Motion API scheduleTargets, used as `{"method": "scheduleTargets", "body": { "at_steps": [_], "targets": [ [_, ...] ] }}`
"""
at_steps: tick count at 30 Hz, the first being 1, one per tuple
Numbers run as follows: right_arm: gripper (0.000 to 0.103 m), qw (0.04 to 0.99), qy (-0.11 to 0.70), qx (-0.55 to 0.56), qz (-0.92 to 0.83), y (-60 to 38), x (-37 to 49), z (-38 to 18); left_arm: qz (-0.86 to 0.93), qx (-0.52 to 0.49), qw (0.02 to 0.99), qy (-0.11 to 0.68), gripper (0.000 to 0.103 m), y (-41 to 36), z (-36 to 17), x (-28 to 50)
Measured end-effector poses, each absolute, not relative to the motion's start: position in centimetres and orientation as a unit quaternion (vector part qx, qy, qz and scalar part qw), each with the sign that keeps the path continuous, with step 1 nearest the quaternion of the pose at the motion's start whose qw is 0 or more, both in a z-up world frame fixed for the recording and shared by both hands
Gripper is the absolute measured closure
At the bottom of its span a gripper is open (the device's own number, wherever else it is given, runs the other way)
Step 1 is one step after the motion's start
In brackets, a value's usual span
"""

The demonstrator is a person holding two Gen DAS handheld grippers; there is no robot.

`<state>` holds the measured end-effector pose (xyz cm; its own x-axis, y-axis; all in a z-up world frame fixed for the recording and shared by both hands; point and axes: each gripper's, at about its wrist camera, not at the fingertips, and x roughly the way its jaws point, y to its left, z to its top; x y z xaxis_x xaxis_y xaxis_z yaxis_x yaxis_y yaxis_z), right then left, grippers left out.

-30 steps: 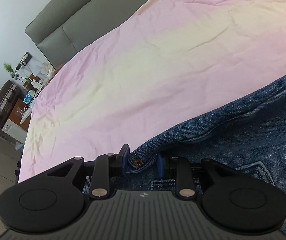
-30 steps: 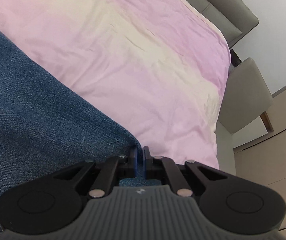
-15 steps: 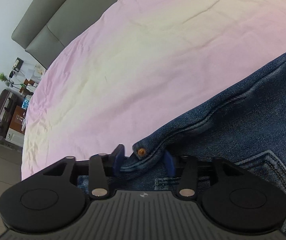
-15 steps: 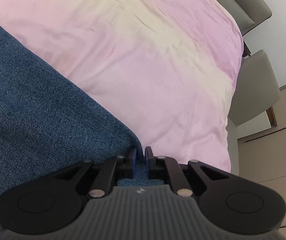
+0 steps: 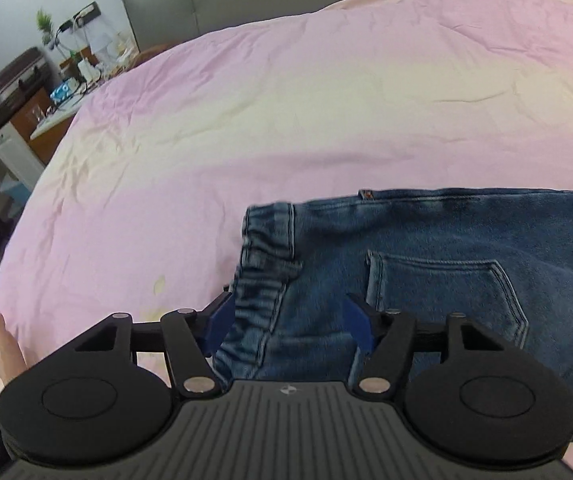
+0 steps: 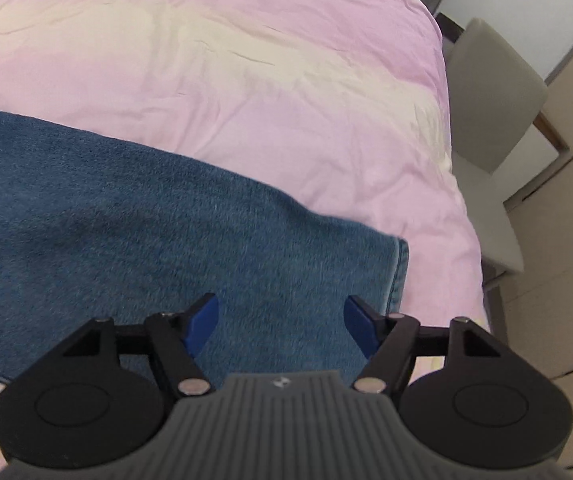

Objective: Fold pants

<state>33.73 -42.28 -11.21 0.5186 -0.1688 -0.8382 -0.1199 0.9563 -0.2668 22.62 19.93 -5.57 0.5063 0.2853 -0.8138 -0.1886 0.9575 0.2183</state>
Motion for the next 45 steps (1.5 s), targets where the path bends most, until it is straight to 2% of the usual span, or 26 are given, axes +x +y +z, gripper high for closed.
{"method": "scheduleTargets", "body": {
  "at_steps": [4,8,12,16,19,22,23,24,26,28,30,31,32,34,38,42,45],
  "targets": [
    [0.039,0.870,0.491,-0.020,-0.044,-46.0,29.8,-10.4,0.115,-0.023,0.875,0.469,0.032,19.2,-6.1,18.3],
    [0.053,0.871,0.473,0.102,-0.087,-50.5,26.8,-10.6,0.102,-0.104,0.876,0.459,0.032,18.1,-7.5,15.2],
    [0.058,0.858,0.459,0.194,-0.123,-54.6,26.3,-11.9,0.099,-0.173,0.871,0.449,0.032,17.4,-8.9,13.8],
    [0.059,0.847,0.439,0.265,-0.141,-57.0,26.8,-13.7,0.120,-0.241,0.854,0.445,0.032,18.6,-10.0,13.5],
    [0.065,0.837,0.434,0.298,-0.147,-57.8,27.7,-15.2,0.137,-0.261,0.846,0.444,0.032,19.6,-10.4,13.8],
    [0.067,0.824,0.438,0.320,-0.165,-58.5,28.6,-16.7,0.152,-0.304,0.831,0.440,0.032,21.1,-10.8,13.9],
    [0.075,0.818,0.438,0.330,-0.172,-58.8,28.6,-17.1,0.160,-0.321,0.823,0.440,0.032,21.6,-11.1,14.0],
    [0.093,0.815,0.439,0.332,-0.182,-58.9,28.6,-17.2,0.165,-0.335,0.816,0.441,0.032,22.0,-11.5,14.0],
    [0.096,0.829,0.420,0.330,-0.168,-59.1,28.2,-16.4,0.176,-0.356,0.802,0.445,0.032,22.8,-12.4,14.3],
    [0.099,0.855,0.408,0.278,-0.161,-58.5,28.0,-14.6,0.189,-0.370,0.794,0.444,0.033,23.5,-13.1,14.5],
    [0.099,0.865,0.408,0.240,-0.168,-58.1,28.2,-13.8,0.197,-0.380,0.795,0.430,0.040,24.2,-13.4,14.7],
    [0.099,0.862,0.416,0.229,-0.176,-58.1,28.6,-14.0,0.208,-0.374,0.798,0.423,0.053,24.5,-13.4,14.8],
    [0.099,0.858,0.424,0.226,-0.184,-58.1,28.9,-14.3,0.224,-0.370,0.797,0.422,0.062,25.0,-13.4,15.0],
    [0.099,0.851,0.433,0.225,-0.192,-58.1,29.4,-15.2,0.226,-0.392,0.782,0.428,0.071,26.0,-13.8,15.4],
    [0.099,0.854,0.444,0.189,-0.195,-57.3,29.9,-16.0,0.233,-0.320,0.797,0.457,0.074,25.3,-13.0,17.7],
    [0.098,0.856,0.452,0.175,-0.182,-57.2,29.9,-15.6,0.260,-0.338,0.773,0.469,0.075,26.3,-13.2,19.7],
    [0.096,0.857,0.462,0.154,-0.170,-57.0,29.9,-15.6,0.266,-0.305,0.776,0.484,0.074,25.6,-13.9,20.1]
  ]
}}
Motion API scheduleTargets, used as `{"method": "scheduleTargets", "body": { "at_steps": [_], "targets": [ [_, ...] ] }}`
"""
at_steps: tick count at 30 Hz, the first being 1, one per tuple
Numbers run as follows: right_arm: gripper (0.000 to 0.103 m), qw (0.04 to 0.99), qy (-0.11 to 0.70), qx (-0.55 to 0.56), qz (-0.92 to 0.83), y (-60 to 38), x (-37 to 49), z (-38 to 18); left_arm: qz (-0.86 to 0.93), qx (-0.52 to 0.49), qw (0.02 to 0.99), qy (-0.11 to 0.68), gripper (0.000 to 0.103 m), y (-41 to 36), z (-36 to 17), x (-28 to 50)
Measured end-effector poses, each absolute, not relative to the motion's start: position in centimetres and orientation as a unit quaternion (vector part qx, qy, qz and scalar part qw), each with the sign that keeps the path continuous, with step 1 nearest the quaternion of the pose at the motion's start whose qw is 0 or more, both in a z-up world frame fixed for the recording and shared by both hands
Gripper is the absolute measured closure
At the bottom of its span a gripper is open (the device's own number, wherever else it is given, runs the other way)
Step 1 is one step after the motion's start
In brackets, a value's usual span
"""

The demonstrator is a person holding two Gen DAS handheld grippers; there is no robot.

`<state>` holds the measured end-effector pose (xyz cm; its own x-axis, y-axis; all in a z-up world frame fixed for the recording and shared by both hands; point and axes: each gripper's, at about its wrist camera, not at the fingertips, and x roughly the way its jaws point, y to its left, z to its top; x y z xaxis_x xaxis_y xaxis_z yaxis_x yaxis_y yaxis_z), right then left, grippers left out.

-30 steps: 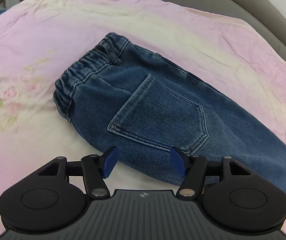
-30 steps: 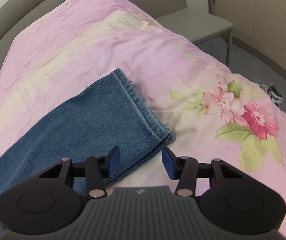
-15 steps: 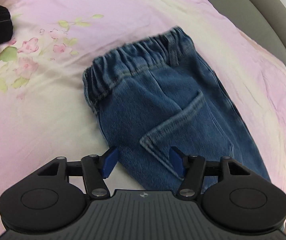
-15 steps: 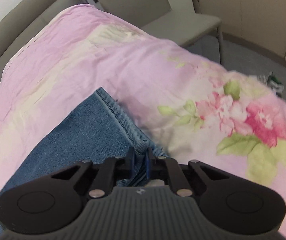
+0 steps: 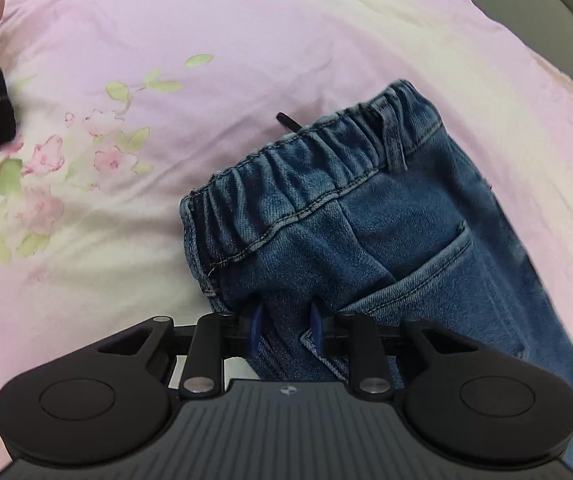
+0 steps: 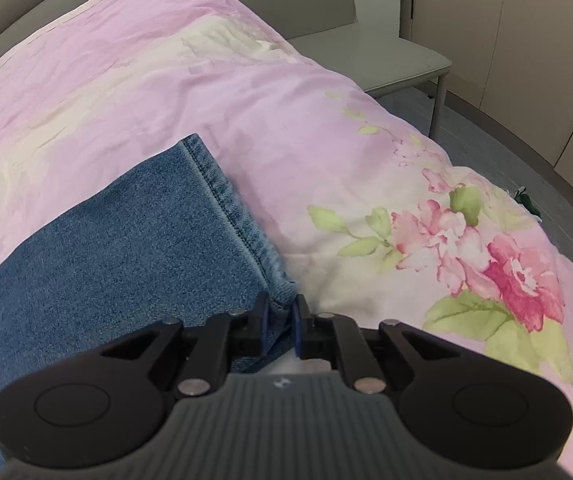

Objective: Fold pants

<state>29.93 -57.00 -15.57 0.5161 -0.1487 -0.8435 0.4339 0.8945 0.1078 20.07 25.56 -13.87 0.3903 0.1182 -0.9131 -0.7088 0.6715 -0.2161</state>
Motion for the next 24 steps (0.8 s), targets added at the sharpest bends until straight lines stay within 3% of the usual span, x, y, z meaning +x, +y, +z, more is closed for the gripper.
{"method": "scheduleTargets", "body": {
  "at_steps": [1,3,6,8,9,18,24],
  "targets": [
    [0.094,0.856,0.465,0.150,-0.170,-57.1,29.9,-15.6,0.264,-0.280,0.783,0.489,0.071,25.0,-13.7,20.2],
    [0.077,0.856,0.466,0.140,-0.174,-57.1,29.6,-15.4,0.255,-0.247,0.790,0.499,0.067,24.4,-13.2,20.1],
    [0.061,0.858,0.463,0.148,-0.168,-57.4,28.6,-14.9,0.244,-0.245,0.799,0.491,0.063,24.2,-11.7,18.4],
    [0.060,0.860,0.459,0.161,-0.154,-57.3,27.7,-14.6,0.249,-0.201,0.818,0.478,0.042,23.1,-10.4,16.6],
    [0.058,0.861,0.457,0.167,-0.148,-57.1,27.2,-14.5,0.242,-0.192,0.828,0.469,0.040,22.5,-9.8,15.4],
    [0.053,0.857,0.427,0.269,-0.110,-55.5,24.4,-16.0,0.042,-0.392,0.821,0.413,0.039,14.4,-10.3,10.3],
    [0.053,0.848,0.407,0.318,-0.116,-56.1,24.4,-17.0,0.020,-0.400,0.813,0.423,0.036,10.2,-13.6,11.8]
  ]
}}
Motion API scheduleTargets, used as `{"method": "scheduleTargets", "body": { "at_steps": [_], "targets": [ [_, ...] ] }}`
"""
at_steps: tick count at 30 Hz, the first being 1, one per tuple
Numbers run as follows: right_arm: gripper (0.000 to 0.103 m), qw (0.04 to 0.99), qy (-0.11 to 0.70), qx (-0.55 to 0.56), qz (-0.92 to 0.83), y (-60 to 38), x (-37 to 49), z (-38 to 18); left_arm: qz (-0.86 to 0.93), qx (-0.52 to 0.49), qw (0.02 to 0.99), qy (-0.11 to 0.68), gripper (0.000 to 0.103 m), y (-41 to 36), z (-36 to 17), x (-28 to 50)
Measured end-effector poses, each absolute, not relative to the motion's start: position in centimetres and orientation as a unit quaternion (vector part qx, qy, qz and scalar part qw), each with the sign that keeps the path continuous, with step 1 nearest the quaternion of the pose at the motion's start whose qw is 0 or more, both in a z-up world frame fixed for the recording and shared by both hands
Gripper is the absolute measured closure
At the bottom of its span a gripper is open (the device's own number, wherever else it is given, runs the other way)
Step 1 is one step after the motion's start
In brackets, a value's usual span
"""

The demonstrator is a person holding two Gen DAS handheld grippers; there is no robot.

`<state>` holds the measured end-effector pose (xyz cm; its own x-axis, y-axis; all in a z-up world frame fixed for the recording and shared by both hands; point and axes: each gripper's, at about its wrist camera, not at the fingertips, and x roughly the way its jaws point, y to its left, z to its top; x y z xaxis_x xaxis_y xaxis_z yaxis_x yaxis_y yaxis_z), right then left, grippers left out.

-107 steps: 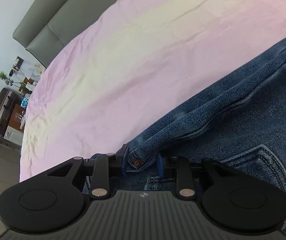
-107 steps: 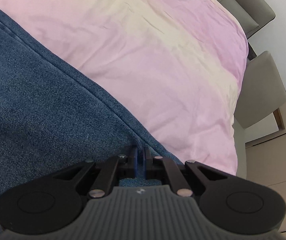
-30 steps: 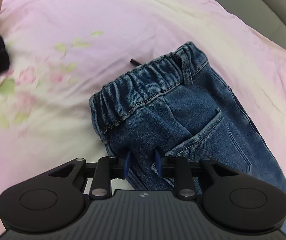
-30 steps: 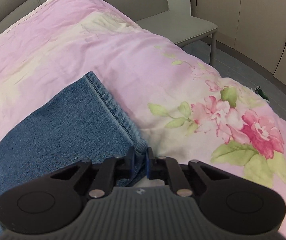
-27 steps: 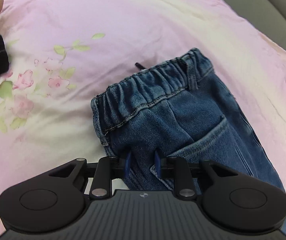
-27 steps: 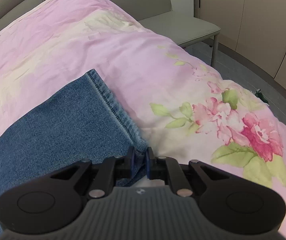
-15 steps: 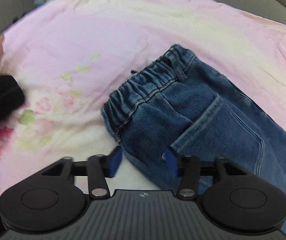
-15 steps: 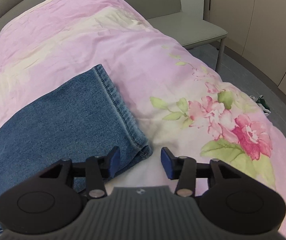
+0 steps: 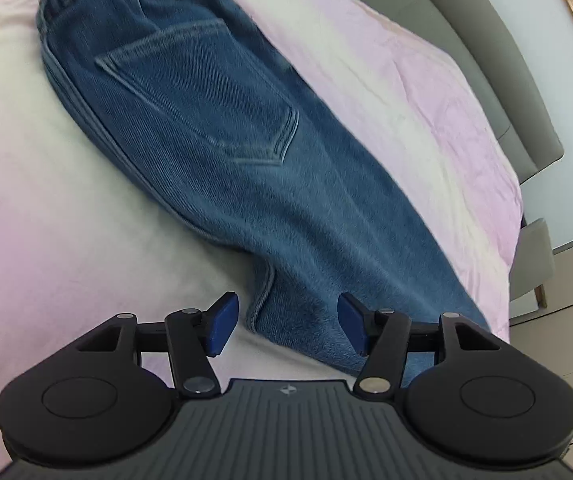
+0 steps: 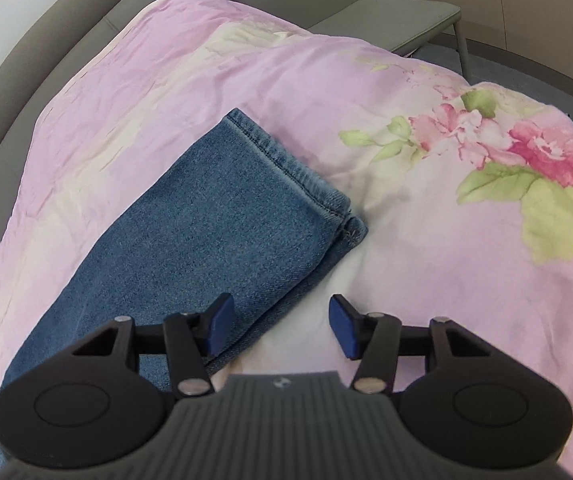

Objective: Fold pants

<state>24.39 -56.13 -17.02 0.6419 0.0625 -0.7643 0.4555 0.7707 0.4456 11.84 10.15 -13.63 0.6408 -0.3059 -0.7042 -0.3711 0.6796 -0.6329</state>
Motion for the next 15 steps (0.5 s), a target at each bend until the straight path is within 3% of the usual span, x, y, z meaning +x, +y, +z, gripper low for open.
{"method": "scheduleTargets", "body": {
  "at_steps": [6,8,10,13,15],
  "targets": [
    [0.053,0.836,0.396,0.358,-0.124,-57.6,25.6,-18.8,0.030,-0.398,0.805,0.438,0.038,9.1,-15.9,13.9],
    [0.054,0.832,0.385,0.379,-0.126,-58.1,26.2,-19.5,0.028,-0.389,0.809,0.439,0.047,8.6,-15.9,14.0],
    [0.060,0.828,0.377,0.392,-0.135,-58.4,26.7,-20.2,0.030,-0.390,0.808,0.441,0.052,8.4,-16.0,14.2],
    [0.074,0.825,0.381,0.388,-0.151,-58.1,27.3,-20.2,0.023,-0.387,0.810,0.439,0.074,8.1,-15.0,14.1],
    [0.092,0.826,0.387,0.376,-0.160,-58.0,27.7,-18.6,0.012,-0.392,0.811,0.433,0.081,8.3,-13.1,14.1]
  ]
}}
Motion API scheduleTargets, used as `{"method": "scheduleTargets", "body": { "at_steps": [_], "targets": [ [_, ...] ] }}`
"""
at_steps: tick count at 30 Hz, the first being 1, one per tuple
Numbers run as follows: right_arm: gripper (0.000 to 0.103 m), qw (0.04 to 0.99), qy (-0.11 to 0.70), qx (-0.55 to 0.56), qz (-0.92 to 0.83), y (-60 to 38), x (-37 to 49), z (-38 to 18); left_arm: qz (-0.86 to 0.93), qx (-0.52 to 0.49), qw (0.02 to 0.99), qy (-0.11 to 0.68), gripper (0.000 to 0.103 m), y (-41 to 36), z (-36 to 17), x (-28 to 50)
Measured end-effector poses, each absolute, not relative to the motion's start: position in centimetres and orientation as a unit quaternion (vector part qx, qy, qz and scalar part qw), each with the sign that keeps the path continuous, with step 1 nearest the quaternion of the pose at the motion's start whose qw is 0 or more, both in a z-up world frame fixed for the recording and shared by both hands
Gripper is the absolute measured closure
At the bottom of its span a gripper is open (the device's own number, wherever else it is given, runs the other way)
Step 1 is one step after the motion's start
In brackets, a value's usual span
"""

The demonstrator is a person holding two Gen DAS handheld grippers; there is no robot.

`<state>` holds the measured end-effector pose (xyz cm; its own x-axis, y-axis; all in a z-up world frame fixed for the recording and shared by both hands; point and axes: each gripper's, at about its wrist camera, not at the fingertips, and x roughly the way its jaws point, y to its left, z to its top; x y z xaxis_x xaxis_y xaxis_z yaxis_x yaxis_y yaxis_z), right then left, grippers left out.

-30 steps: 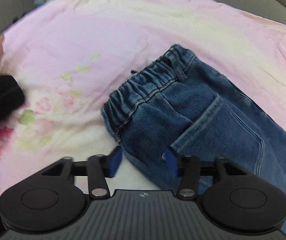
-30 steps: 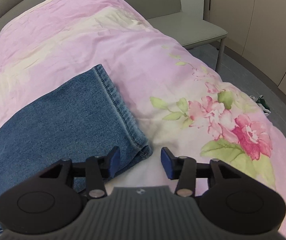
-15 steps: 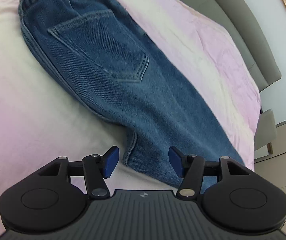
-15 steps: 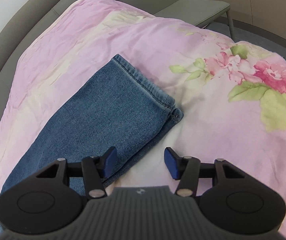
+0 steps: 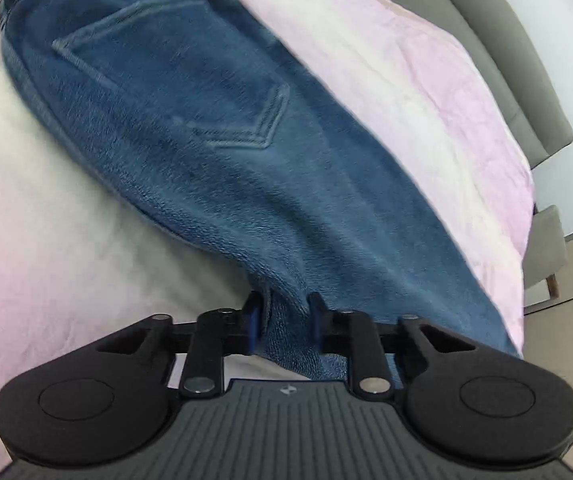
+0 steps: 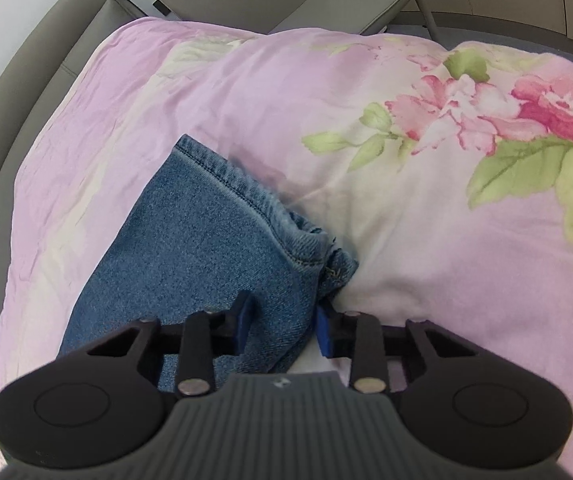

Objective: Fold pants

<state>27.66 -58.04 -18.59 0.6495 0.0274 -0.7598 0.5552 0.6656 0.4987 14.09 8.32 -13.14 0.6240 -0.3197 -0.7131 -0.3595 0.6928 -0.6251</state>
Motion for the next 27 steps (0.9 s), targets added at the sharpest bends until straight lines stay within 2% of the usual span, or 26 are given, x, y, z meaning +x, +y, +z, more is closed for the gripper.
{"method": "scheduleTargets", "body": {
  "at_steps": [2,6,8,12,14,17,20,23,27],
  "targets": [
    [0.095,0.837,0.349,0.399,-0.136,-58.8,27.2,-15.6,0.004,-0.403,0.810,0.427,0.084,8.6,-10.9,14.1],
    [0.097,0.879,0.338,0.316,-0.121,-57.4,26.9,-10.2,0.025,-0.393,0.796,0.460,0.085,8.4,-9.3,14.2],
    [0.097,0.869,0.353,0.318,-0.137,-57.8,26.5,-10.8,0.030,-0.393,0.783,0.482,0.085,8.3,-10.8,14.2],
    [0.097,0.833,0.398,0.347,-0.168,-59.3,25.6,-16.2,0.048,-0.392,0.761,0.514,0.084,8.1,-16.3,14.4],
    [0.097,0.823,0.402,0.362,-0.171,-59.6,25.1,-18.2,0.043,-0.394,0.761,0.514,0.077,8.3,-17.8,14.4],
    [0.097,0.825,0.405,0.355,-0.172,-59.4,25.5,-18.9,0.032,-0.403,0.752,0.521,0.073,8.9,-17.8,14.5],
    [0.096,0.821,0.412,0.354,-0.173,-59.6,25.9,-18.6,0.034,-0.373,0.753,0.541,0.061,8.8,-15.7,14.9],
    [0.096,0.824,0.413,0.352,-0.162,-59.8,26.1,-18.2,0.025,-0.301,0.779,0.550,0.061,7.7,-12.5,15.2],
    [0.095,0.834,0.398,0.353,-0.145,-59.9,25.7,-16.9,-0.033,-0.253,0.811,0.526,0.063,5.6,-8.3,15.1]
  ]
}}
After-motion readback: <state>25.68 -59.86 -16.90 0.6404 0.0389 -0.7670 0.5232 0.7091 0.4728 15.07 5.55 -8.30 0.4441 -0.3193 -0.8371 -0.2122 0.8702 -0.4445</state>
